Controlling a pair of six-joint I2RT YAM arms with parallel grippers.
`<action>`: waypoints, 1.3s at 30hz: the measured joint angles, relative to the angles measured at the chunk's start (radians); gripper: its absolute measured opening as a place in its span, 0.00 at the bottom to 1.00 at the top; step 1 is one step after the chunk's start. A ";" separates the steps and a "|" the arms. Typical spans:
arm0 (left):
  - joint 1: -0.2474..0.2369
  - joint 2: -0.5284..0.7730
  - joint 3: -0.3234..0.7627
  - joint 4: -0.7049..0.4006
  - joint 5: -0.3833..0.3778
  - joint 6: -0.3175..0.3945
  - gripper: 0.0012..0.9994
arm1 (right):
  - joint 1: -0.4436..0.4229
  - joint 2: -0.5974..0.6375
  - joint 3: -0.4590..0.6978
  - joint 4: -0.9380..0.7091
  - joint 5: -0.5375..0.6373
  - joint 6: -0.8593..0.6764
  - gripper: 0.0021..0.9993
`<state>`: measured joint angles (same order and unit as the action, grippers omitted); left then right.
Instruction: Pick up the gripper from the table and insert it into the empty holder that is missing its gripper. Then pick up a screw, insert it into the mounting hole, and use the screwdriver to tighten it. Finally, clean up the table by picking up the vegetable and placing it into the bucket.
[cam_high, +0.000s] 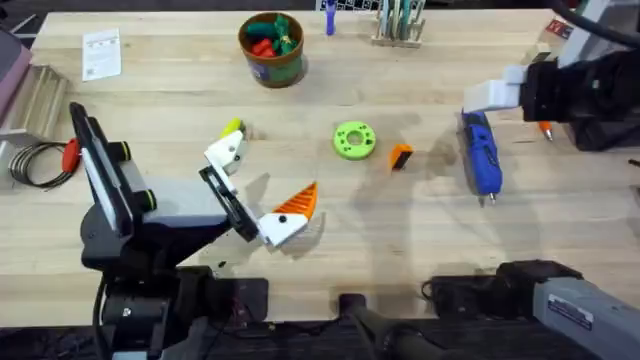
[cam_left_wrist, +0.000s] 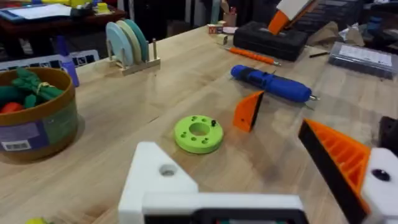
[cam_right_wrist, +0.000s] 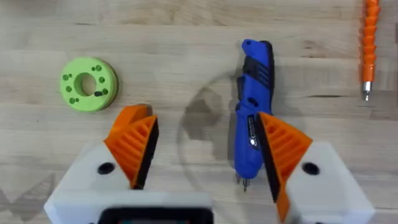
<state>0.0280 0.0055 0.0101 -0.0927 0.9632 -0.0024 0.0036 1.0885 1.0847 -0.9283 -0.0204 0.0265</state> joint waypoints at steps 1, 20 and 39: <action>0.000 0.000 0.000 -0.001 0.011 0.006 0.99 | 0.000 0.000 0.000 0.000 0.000 0.000 0.93; 0.000 0.000 0.000 -0.023 0.148 0.057 0.99 | 0.000 0.000 0.000 0.000 0.000 0.000 0.93; 0.000 0.000 0.000 -0.026 0.171 0.040 0.99 | 0.000 0.000 0.000 0.000 0.000 0.000 0.93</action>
